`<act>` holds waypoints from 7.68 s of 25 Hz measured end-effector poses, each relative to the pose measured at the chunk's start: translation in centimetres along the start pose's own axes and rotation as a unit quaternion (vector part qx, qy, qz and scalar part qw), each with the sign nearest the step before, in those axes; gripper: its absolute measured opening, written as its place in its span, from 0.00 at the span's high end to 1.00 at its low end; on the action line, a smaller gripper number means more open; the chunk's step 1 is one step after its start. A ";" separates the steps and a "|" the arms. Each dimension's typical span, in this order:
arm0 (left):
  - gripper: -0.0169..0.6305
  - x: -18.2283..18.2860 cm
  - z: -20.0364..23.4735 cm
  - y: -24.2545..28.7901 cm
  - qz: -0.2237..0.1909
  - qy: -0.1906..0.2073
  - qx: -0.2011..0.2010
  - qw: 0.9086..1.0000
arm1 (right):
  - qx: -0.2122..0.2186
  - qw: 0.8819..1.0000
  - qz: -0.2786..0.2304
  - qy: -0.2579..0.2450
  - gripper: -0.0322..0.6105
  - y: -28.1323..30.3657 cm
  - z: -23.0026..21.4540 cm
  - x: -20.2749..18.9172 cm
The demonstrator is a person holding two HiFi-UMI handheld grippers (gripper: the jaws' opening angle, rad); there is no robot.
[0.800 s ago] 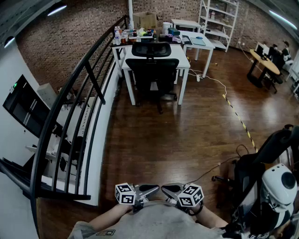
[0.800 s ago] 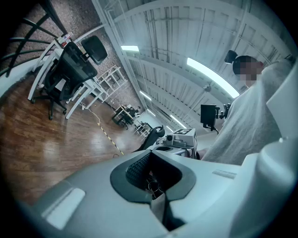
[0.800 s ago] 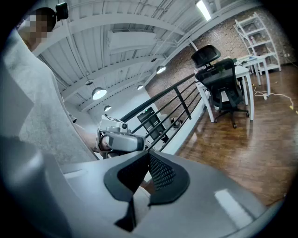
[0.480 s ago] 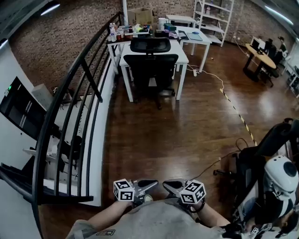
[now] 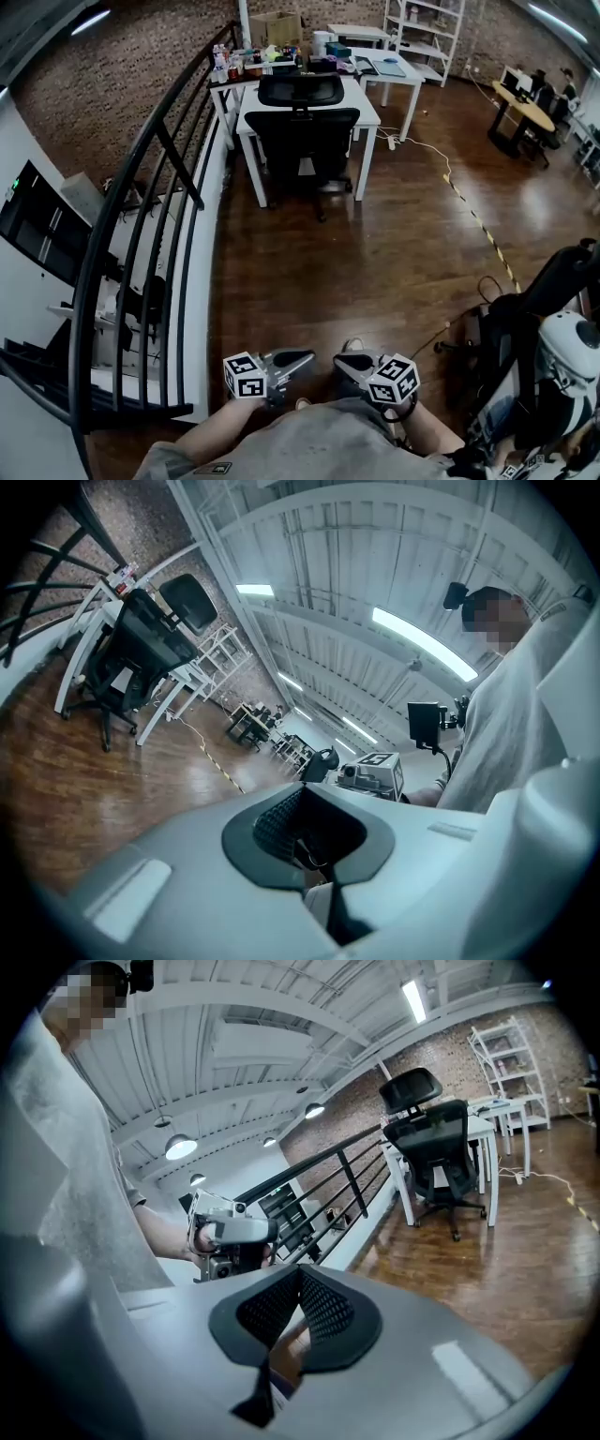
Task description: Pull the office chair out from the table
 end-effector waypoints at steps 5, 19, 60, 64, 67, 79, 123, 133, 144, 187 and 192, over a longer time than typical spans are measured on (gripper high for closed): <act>0.97 1.9 6.1 2.4 -0.001 -0.002 0.017 1.000 | 0.011 1.000 0.005 -0.004 0.94 2.2 -4.7 4.4; 0.97 11.2 21.8 14.2 -0.035 0.011 0.070 0.997 | 0.068 0.997 0.024 -0.024 0.94 4.1 -18.3 20.5; 0.97 40.8 67.6 11.6 -0.006 0.191 0.156 0.969 | -0.069 0.988 -0.096 -0.096 0.94 20.6 -41.0 64.5; 0.95 45.6 70.9 8.2 0.022 0.279 0.225 0.933 | -0.118 0.975 -0.128 -0.136 0.93 17.4 -43.7 69.1; 0.91 49.3 72.8 6.1 0.038 0.326 0.260 0.908 | -0.153 0.963 -0.147 -0.169 0.92 14.9 -45.5 72.7; 0.43 52.6 77.4 9.4 0.178 0.397 0.124 0.892 | -0.105 0.945 -0.053 -0.307 0.53 15.8 -46.1 79.7; 0.77 48.4 67.2 14.6 0.204 0.391 -0.060 0.896 | 0.039 0.939 0.047 -0.338 0.73 18.8 -37.9 74.4; 0.78 45.9 62.7 13.7 0.208 0.394 -0.072 0.892 | 0.026 0.941 0.046 -0.335 0.73 16.5 -35.6 70.1; 0.77 42.4 55.9 13.3 0.209 0.384 -0.056 0.897 | 0.043 0.935 0.052 -0.349 0.74 12.9 -32.7 64.6; 0.78 30.8 30.5 6.1 0.186 0.391 -0.077 0.898 | 0.040 0.947 0.062 -0.313 0.74 2.0 -16.7 42.0; 0.78 29.2 27.5 5.3 0.182 0.381 -0.080 0.903 | 0.047 0.949 0.068 -0.304 0.74 0.8 -14.9 39.3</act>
Point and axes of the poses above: the fingertips, and each gripper's own axes: y forward along the fingers, z to its left, x out of its top, the point moved 1 cm from there along -y, backward along the fingers, and after that the axes turned 14 degrees about y, right-handed, at the moved point
